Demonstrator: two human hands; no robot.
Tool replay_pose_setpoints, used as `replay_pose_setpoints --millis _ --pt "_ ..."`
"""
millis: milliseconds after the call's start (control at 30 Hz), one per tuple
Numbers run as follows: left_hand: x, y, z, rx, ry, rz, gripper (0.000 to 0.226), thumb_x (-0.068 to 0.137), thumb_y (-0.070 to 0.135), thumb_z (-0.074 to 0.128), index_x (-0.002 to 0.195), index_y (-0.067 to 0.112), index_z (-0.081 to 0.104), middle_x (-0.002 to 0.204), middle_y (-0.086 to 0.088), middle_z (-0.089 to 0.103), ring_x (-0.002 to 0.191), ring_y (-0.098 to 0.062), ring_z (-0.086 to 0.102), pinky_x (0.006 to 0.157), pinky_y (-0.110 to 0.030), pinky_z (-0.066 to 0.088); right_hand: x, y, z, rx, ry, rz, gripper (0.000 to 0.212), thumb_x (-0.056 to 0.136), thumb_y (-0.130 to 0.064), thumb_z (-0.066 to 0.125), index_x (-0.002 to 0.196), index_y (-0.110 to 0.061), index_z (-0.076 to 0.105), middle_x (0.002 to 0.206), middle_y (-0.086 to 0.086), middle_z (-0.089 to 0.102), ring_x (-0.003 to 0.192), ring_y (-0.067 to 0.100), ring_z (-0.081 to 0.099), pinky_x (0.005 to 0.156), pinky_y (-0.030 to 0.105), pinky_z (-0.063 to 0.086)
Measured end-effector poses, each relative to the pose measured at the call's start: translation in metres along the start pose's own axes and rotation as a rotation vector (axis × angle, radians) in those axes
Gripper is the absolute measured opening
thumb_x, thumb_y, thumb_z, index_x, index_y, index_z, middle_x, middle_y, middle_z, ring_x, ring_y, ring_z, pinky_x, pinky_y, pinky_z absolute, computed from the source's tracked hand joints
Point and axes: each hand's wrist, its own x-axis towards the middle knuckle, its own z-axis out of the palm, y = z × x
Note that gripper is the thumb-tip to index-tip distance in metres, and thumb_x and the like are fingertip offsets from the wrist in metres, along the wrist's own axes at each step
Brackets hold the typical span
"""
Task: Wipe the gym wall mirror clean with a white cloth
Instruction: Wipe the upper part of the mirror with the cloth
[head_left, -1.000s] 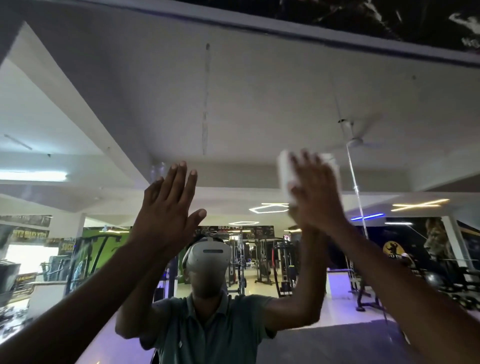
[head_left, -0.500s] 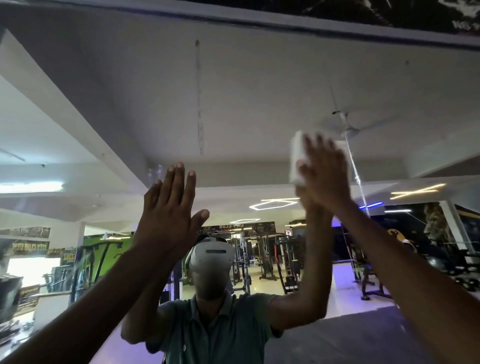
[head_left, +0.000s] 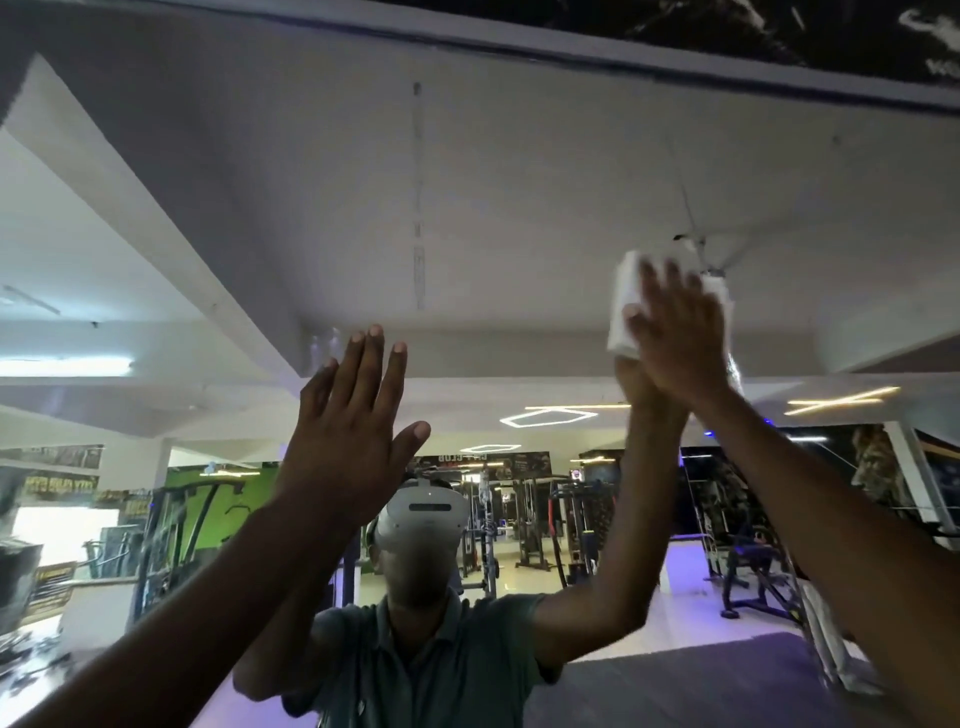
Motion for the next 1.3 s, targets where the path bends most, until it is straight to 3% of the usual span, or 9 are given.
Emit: replay_pose_setpoints --millis 133,367,500,633,800,900,1000,1133,1300 --pt "0.0 0.002 0.001 -0.02 0.009 -0.018 0.075 0.108 0.055 0.022 0.168 0.011 0.015 0.175 -0.017 0.008 0.163 -0.031 0.007 0.127 -0.045 0.007 -0.034 -0.043 0.004 0.015 0.057 0.152 0.082 0.098 -0.06 0.013 0.17 -0.021 0.017 0.174 0.017 0.02 0.159 0.044 0.021 0.126 0.061 0.019" --pt "-0.002 0.004 0.001 -0.01 0.029 -0.022 0.076 0.107 0.054 0.022 0.167 0.009 0.018 0.174 -0.017 0.012 0.162 -0.031 0.012 0.127 -0.047 0.012 -0.129 -0.084 0.009 0.065 -0.123 -0.564 0.073 0.105 -0.054 0.027 0.17 -0.03 0.003 0.178 0.004 0.0 0.164 0.028 -0.004 0.132 0.052 -0.001" --pt "-0.002 0.003 0.001 -0.01 0.039 -0.019 0.076 0.108 0.055 0.02 0.167 0.008 0.018 0.174 -0.018 0.012 0.162 -0.031 0.012 0.127 -0.047 0.011 -0.039 0.005 0.005 -0.032 0.007 -0.053 0.082 0.094 -0.053 0.026 0.168 -0.018 0.024 0.173 0.017 0.025 0.158 0.041 0.026 0.124 0.061 0.026" --pt "-0.002 0.005 0.001 0.001 0.044 -0.022 0.076 0.108 0.055 0.02 0.167 0.008 0.019 0.174 -0.019 0.012 0.163 -0.032 0.011 0.127 -0.047 0.011 -0.019 -0.02 0.0 0.048 0.067 0.403 0.09 0.091 -0.062 0.007 0.168 -0.018 0.024 0.17 0.021 0.027 0.154 0.047 0.029 0.123 0.064 0.023" --pt "-0.003 0.005 0.0 -0.02 0.041 -0.021 0.076 0.107 0.053 0.023 0.166 0.007 0.021 0.173 -0.019 0.014 0.162 -0.033 0.013 0.126 -0.049 0.015 -0.125 -0.14 0.008 0.063 -0.112 -0.385 0.072 0.107 -0.06 0.012 0.17 -0.028 -0.003 0.177 0.008 -0.009 0.163 0.034 -0.011 0.13 0.053 -0.01" --pt "-0.003 0.002 0.001 -0.031 0.034 -0.005 0.076 0.106 0.053 0.025 0.166 0.007 0.023 0.174 -0.019 0.014 0.162 -0.032 0.013 0.127 -0.049 0.014 -0.096 -0.085 0.009 0.017 -0.108 -0.567 0.073 0.104 -0.052 0.027 0.17 -0.029 0.003 0.178 0.007 0.003 0.164 0.031 -0.001 0.132 0.053 0.001" --pt "-0.003 0.001 0.001 -0.042 0.031 0.001 0.075 0.106 0.053 0.025 0.166 0.008 0.023 0.174 -0.018 0.013 0.162 -0.032 0.012 0.127 -0.047 0.011 -0.032 -0.004 0.009 -0.064 0.002 -0.179 0.077 0.098 -0.05 0.027 0.168 -0.019 0.021 0.172 0.016 0.026 0.158 0.039 0.026 0.123 0.061 0.027" --pt "-0.004 0.002 0.0 -0.046 0.026 0.005 0.075 0.107 0.052 0.025 0.166 0.007 0.021 0.174 -0.019 0.012 0.163 -0.032 0.011 0.128 -0.048 0.012 -0.019 -0.007 0.003 0.031 0.042 0.322 0.083 0.097 -0.06 0.008 0.169 -0.021 0.021 0.172 0.018 0.025 0.157 0.045 0.025 0.125 0.064 0.019" --pt "-0.003 0.005 -0.004 -0.047 -0.007 -0.016 0.076 0.106 0.053 0.022 0.167 0.007 0.019 0.174 -0.019 0.011 0.163 -0.033 0.009 0.128 -0.049 0.012 -0.114 -0.127 0.01 0.049 -0.074 -0.3 0.074 0.105 -0.058 0.023 0.17 -0.03 0.001 0.178 0.007 -0.003 0.163 0.036 -0.006 0.131 0.056 -0.004"
